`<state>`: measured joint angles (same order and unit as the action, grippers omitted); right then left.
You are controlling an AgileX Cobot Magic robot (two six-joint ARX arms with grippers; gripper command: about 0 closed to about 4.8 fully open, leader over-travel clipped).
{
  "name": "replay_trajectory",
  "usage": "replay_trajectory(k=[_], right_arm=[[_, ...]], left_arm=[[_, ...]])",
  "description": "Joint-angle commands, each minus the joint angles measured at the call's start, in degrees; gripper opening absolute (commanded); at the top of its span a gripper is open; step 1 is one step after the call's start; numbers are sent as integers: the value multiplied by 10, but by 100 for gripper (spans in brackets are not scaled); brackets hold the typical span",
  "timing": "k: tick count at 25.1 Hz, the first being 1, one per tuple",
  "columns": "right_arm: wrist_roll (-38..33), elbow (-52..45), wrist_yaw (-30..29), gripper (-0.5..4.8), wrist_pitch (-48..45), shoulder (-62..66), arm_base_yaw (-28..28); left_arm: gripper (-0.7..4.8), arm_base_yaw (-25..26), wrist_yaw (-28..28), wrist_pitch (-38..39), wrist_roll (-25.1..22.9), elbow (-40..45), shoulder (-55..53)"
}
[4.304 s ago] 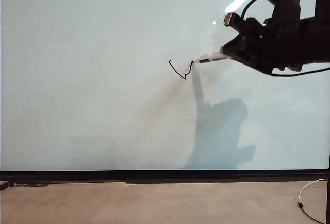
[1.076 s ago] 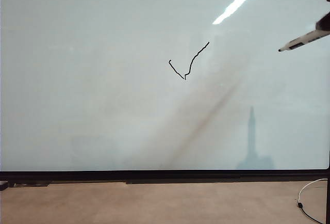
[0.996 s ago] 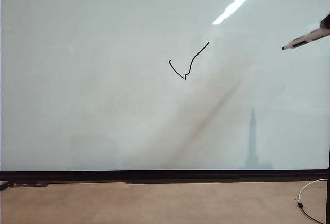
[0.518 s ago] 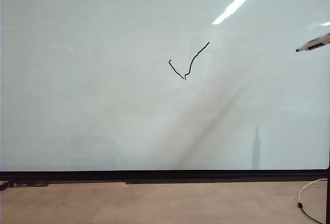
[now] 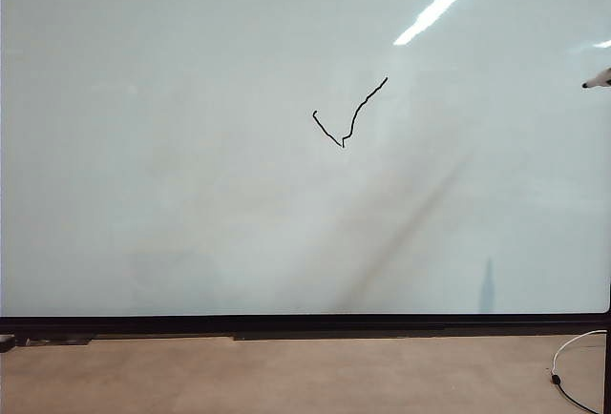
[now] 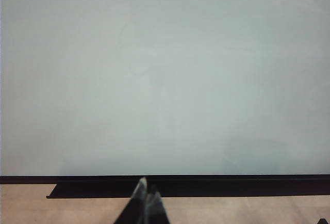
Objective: Pick up the pen on the shelf to the right of the whiteboard and draw a check mark.
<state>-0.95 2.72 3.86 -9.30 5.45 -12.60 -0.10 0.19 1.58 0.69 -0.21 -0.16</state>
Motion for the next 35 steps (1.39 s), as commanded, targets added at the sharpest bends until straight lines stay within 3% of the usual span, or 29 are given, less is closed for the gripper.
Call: replay_trajectory(k=[1, 14, 23, 30, 35], right_arm=[[3, 2, 12, -6, 43, -44, 0], [42, -2, 54, -6, 64, -54, 8], [40, -26, 2, -6, 21, -54, 47], [37, -27, -78, -5, 13, -54, 129], [28, -27, -94, -6, 13, -54, 151]], left_arm=[[-5, 0, 0, -4, -2, -2, 0], [-4, 0, 0, -4, -2, -2, 0], [-4, 0, 0, -4, -2, -2, 0], [-5, 0, 0, -4, -2, -2, 0], [-4, 0, 0, -4, -2, -2, 0]])
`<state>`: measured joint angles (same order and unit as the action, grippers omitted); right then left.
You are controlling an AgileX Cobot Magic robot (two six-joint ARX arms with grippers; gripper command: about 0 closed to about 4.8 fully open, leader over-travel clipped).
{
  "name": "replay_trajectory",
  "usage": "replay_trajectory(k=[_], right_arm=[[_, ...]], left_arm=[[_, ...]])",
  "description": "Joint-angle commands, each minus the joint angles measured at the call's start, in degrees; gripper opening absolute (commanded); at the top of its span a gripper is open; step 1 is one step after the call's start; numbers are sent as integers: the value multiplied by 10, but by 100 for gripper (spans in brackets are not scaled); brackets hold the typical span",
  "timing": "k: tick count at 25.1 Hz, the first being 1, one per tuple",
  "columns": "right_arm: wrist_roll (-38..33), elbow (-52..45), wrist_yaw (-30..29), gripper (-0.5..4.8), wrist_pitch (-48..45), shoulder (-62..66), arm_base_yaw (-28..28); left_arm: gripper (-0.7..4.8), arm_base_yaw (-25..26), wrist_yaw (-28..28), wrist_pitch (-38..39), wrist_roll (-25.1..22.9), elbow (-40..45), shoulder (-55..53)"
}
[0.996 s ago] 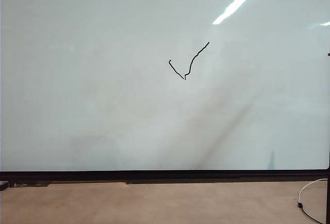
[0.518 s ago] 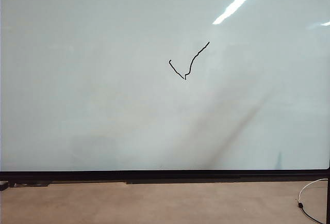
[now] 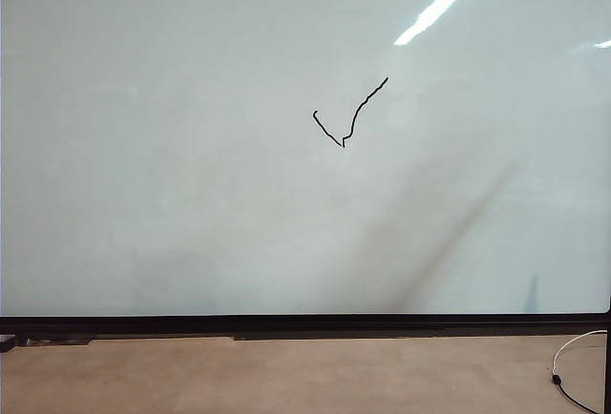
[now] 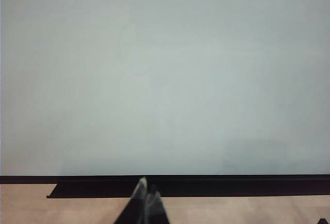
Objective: Pick up the pen on the shelf to the right of the whiteboard and draw a check mark.
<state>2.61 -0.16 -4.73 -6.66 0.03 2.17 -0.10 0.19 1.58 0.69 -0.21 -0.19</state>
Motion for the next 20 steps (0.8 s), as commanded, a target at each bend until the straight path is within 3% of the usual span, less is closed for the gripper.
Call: replay_trajectory(k=[1, 11, 20], right_arm=[[-7, 2, -7, -6, -16, 0, 2], [-5, 3, 37, -5, -39, 0, 2], [-5, 3, 36, -5, -30, 0, 2]], left_arm=[[-4, 0, 0, -4, -2, -2, 0], [-4, 0, 0, -4, -2, -2, 0], [-5, 0, 0, -4, -2, -2, 0]])
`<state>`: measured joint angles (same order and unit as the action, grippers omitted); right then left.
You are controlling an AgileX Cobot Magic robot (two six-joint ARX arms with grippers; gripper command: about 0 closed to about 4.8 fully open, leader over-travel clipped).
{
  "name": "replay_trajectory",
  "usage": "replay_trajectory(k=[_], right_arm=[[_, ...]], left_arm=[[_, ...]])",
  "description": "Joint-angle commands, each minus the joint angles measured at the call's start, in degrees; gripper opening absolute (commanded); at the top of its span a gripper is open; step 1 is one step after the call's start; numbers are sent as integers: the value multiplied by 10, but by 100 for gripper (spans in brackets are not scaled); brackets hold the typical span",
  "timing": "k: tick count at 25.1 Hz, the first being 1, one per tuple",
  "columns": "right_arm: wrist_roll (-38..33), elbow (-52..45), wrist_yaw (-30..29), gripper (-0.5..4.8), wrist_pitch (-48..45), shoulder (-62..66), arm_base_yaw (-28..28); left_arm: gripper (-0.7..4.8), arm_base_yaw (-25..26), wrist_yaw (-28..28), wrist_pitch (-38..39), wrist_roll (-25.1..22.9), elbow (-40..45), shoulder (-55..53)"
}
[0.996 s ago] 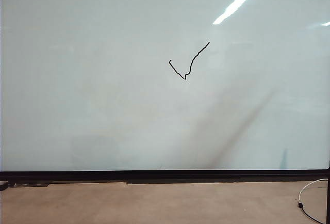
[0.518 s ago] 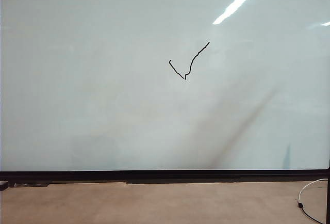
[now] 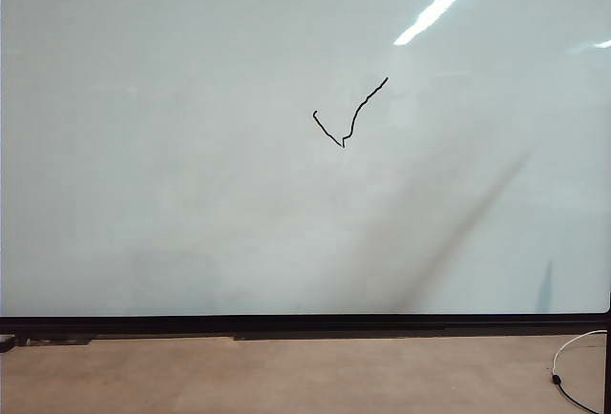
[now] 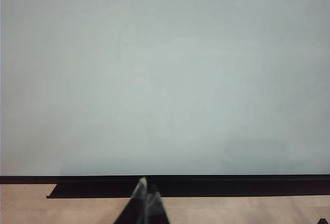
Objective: Pick up the pen on the shelf to the right of the whiteboard and draw a check mark.
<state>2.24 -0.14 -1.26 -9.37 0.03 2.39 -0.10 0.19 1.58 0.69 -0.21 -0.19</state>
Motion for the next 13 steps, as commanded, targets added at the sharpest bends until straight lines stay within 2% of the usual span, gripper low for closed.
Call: replay_trajectory(k=[1, 13], right_arm=[[-1, 3, 1, -5, 3, 0, 0], [-1, 3, 1, -5, 7, 0, 0]], left_arm=[[-4, 0, 0, -4, -2, -2, 0], [-5, 0, 0, -4, -2, -2, 0]])
